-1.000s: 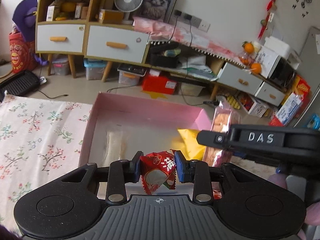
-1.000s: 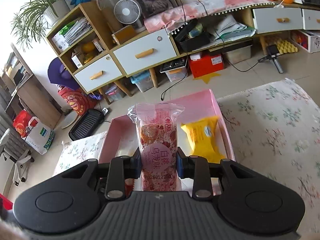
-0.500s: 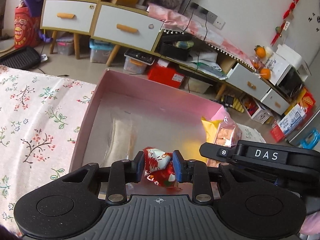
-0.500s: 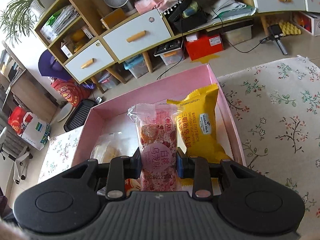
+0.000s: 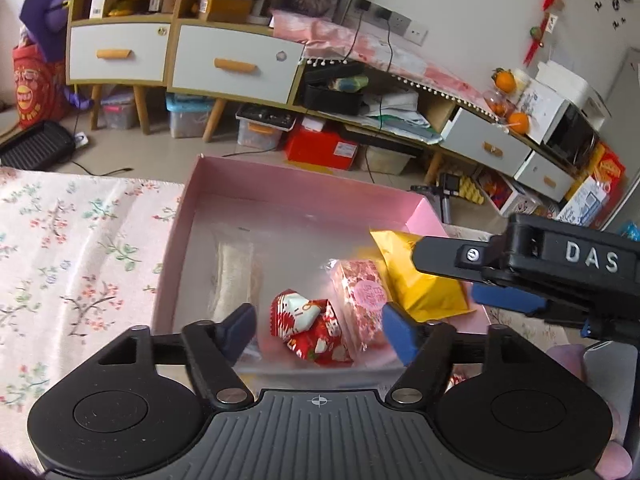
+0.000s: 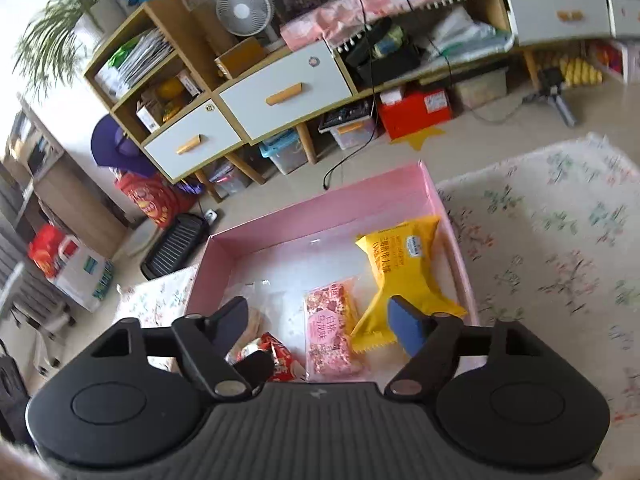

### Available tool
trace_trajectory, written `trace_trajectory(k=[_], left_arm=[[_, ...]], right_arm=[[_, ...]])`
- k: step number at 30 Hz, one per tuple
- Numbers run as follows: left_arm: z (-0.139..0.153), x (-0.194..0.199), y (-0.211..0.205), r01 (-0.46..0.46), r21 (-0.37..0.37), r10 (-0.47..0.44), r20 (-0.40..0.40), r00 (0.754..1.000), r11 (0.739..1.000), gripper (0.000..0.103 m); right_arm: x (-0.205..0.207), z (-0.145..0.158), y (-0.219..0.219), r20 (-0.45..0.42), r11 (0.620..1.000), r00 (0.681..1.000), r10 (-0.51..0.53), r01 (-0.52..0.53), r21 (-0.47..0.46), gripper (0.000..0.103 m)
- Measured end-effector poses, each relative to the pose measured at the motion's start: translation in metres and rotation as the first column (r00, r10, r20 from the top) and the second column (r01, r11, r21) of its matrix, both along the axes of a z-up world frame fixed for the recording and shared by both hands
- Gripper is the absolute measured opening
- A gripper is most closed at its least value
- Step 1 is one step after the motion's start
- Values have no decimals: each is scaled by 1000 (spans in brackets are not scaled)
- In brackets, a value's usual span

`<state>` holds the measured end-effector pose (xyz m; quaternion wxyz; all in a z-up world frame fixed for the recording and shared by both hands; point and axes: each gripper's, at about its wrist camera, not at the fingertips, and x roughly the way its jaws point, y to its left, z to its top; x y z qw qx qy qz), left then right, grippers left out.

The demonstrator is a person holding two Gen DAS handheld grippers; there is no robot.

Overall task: Organize snacks
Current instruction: 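Lower both candies into the pink box and open both tools, then move both tools back over the remaining snacks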

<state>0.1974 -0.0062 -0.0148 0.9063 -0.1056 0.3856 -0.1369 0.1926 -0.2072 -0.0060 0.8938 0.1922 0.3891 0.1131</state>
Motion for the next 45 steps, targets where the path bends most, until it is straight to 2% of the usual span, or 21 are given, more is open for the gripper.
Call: trace_trajectory(k=[5,13,22,28,31,34,38,45], left_arm=[[14,-20,4,4,40,-5,7,1000,999,85],[33,-58,11,14,117,-15,14,1000,993,96],[38,-105,24,17,176,-25,42,999,984,100],[29,-130,34,20,182,-33,67,997,983,101],[21,-138,34,31,219,-43,49,998,975,101],[20,-142,33,64,250,-83,65,994,966,101],[13,-149,29,92,299,-121,82,989,950,101],[-1,-154,34,166,324,-204,86,975,931,99]], right_arm=[[-17,10,1,22,995,1000,5,-3,-103,90],[-52,26,-3,69,983,997,19,-6,-182,103],[-90,31,0,102,968,993,65,-39,-246,103],[-110,23,-2,142,963,987,72,-32,-267,103],[-120,13,-5,161,956,982,102,-52,-288,103],[-120,0,-3,105,935,987,122,-79,-344,103],[-123,-6,1,83,916,986,148,-105,-388,103],[-125,-14,-3,41,923,989,144,-119,-365,102]])
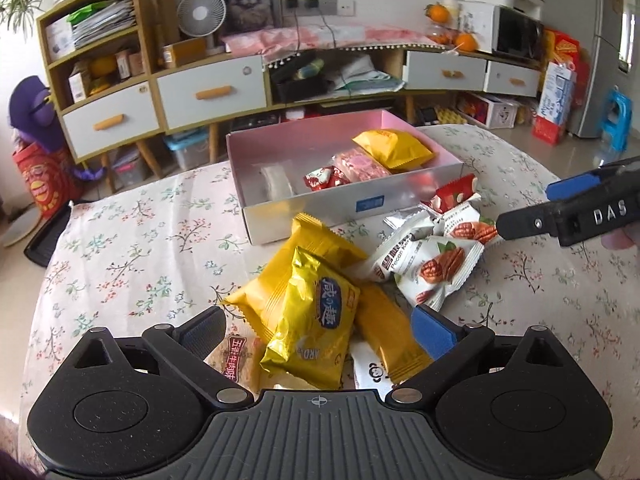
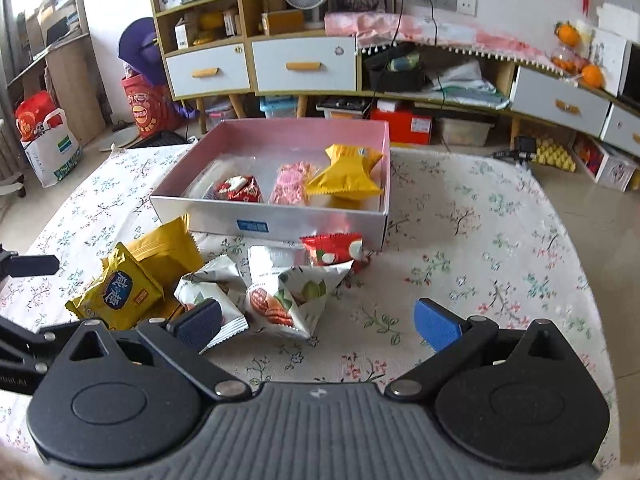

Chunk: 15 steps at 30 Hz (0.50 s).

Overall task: Organize snacks
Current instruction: 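Move both tools back over the remaining snacks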

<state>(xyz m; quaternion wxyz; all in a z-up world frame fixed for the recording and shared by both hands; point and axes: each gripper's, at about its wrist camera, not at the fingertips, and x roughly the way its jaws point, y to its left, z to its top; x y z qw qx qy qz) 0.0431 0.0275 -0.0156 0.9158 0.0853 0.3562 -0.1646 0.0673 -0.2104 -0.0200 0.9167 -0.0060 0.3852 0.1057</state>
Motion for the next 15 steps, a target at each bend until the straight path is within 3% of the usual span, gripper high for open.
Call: trace_trajectory(k=[5,10,15], left_arm=[[-2,4,6,15,-51,-16,-15,1000,999,86],[-3,12,4,26,-74,-29,-47,998,997,63],[-7,19,4,14,-76,-20,-85,996,997,55]], right_arm=[[6,-6,-4,-44,998,999,-20,23,54,102],[17,-13,-12,-108,990,991,-73,85,115,99],[24,-17,-17,-150,981,984,-99,122,154,95]])
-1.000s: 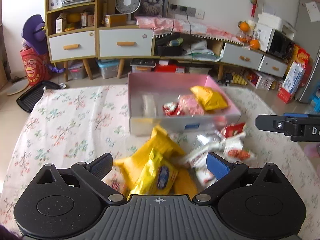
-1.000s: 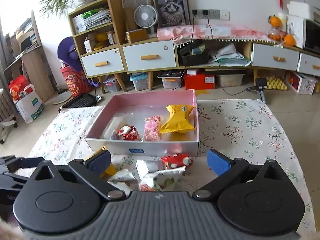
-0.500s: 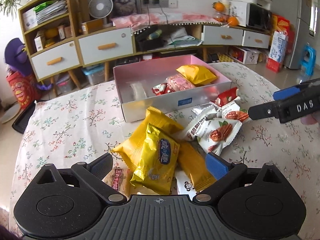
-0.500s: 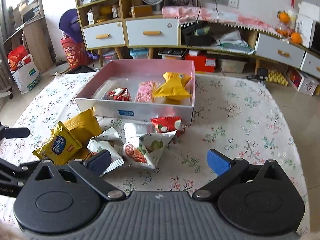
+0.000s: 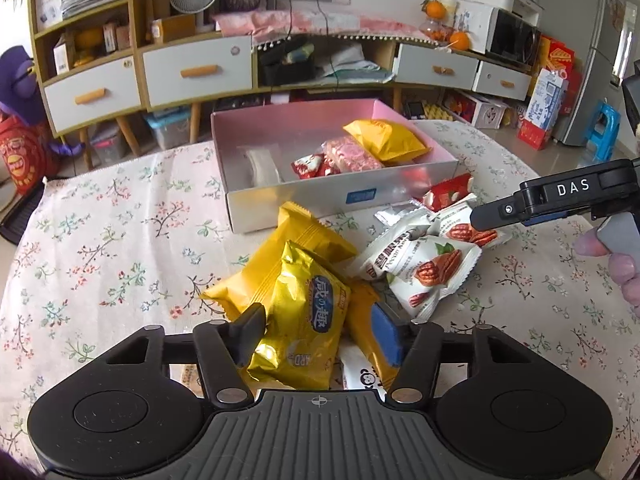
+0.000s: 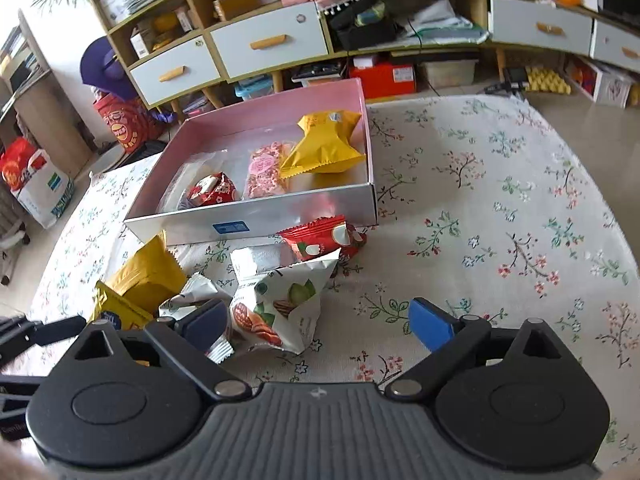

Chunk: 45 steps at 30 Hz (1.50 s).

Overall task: Organize snacks
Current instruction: 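Move both tools back over the remaining snacks, then grasp the yellow bag with the left tool while the right tool grasps the pecan packet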

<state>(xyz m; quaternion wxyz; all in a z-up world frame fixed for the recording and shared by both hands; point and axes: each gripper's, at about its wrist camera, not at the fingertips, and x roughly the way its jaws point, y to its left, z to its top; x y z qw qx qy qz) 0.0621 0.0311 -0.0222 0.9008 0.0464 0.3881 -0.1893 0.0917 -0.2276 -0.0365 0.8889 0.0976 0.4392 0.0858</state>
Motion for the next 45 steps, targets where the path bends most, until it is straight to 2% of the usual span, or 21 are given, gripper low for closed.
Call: trace_trajectory(k=[6,13,19,21,37,41,45], left_arm=[[-3,8,6,-45,-26,44,-45,998,999,44],[-4,14,10,-82,-44,78,-80,994,996,39],[-12,23,14,-101,-74,88,-161,983,992,31],[-13,24,13,-101,-74,87,-168,982,992,31],[-17,24,7,-118,-64,105,-177,979,991,31],[-15,24,5,-111,-57,100,-171,980,992,26],[-13,23,4,-112,-59,101,-163,981,992,22]], right_arm=[[3,-3,0,-40,998,999,-30,32,50,91],[12,-11,1,-94,993,994,-57,66,99,82],[16,-15,8,-137,986,989,-56,77,148,75],[17,-16,12,-143,987,988,-52,73,143,71],[19,-18,25,-116,995,992,-53,62,77,64],[19,-17,26,-124,996,991,-49,58,67,53],[18,-15,26,-121,997,992,-43,50,57,51]])
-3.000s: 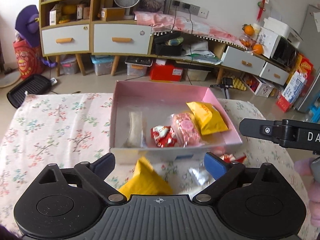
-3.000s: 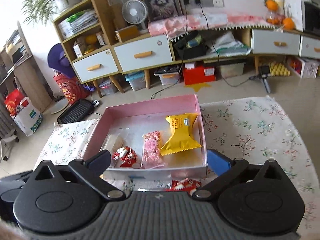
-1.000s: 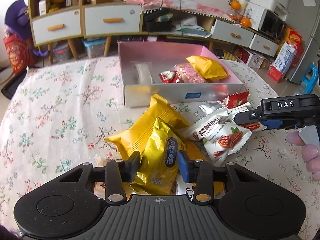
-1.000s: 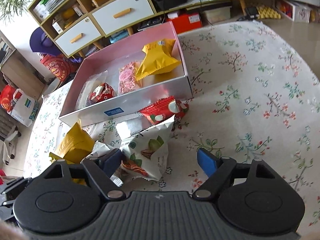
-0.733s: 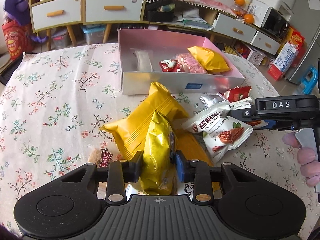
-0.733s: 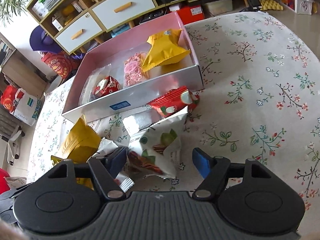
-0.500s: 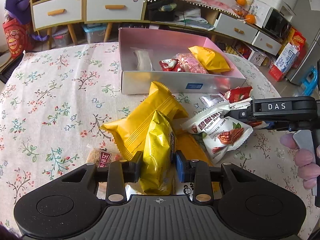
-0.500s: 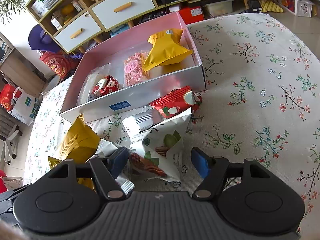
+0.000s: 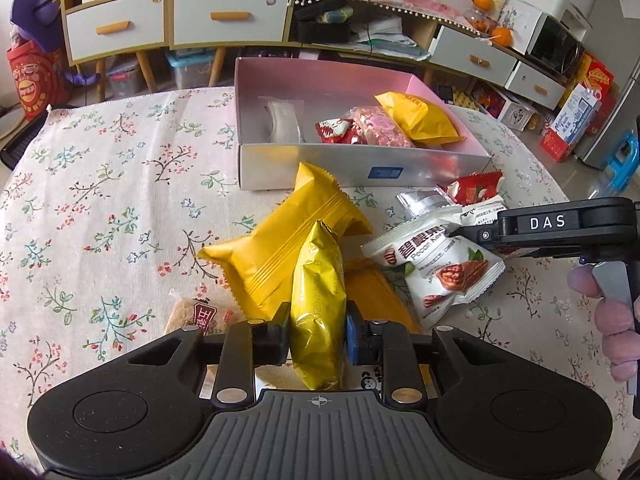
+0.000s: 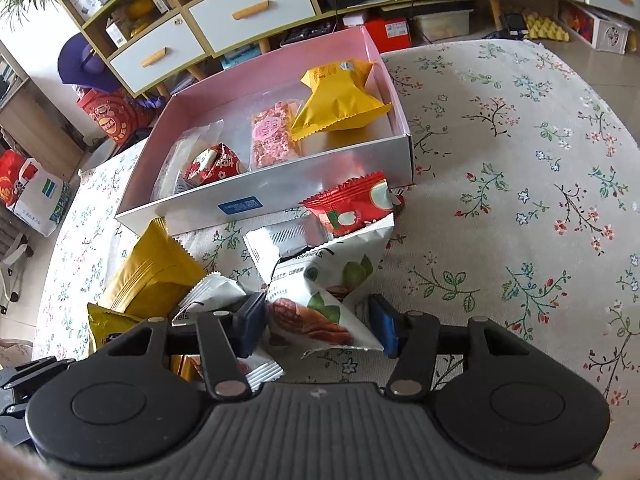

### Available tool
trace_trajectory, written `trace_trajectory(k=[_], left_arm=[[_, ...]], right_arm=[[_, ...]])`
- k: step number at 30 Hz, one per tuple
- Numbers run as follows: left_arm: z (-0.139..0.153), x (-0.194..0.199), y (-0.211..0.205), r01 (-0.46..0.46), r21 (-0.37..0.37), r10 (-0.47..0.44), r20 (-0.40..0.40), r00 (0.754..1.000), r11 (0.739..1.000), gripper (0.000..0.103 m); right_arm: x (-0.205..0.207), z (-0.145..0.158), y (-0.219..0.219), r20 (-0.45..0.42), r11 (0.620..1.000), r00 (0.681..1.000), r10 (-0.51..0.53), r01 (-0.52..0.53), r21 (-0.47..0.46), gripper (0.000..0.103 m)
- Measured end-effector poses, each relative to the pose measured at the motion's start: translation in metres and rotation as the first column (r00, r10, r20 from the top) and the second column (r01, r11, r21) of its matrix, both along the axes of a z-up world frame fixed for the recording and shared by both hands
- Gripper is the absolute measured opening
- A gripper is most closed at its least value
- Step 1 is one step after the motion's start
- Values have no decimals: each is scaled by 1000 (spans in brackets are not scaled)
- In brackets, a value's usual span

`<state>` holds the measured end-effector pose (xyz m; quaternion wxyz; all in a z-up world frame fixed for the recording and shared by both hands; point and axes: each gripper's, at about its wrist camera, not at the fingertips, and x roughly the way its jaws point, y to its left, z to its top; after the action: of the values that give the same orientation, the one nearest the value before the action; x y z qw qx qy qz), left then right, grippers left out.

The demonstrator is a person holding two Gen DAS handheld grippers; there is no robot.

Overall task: Organize snacks
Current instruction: 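Grasp the yellow bag with the left tool while the right tool grasps the pecan packet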

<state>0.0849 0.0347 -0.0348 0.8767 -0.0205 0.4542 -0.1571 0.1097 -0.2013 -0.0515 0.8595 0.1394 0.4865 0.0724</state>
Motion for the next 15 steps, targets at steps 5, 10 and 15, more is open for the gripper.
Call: trace_trajectory(k=[5,10,15], left_arm=[[5,-2,-3,1,-1,-1,15,1000,1000,21],[12,-4,-1,-10,-17,10,23,1000,1000,21],[21,-6,2,-14,-40,15,35,999,999,21]], right_arm=[[-2,3,-1,-4,1000,1000,-3,3,-1,50],[-4,9,-7,5,1000,1000,-7,7,14,50],[-5,14,-14,13,999,1000,-17,17,30,50]])
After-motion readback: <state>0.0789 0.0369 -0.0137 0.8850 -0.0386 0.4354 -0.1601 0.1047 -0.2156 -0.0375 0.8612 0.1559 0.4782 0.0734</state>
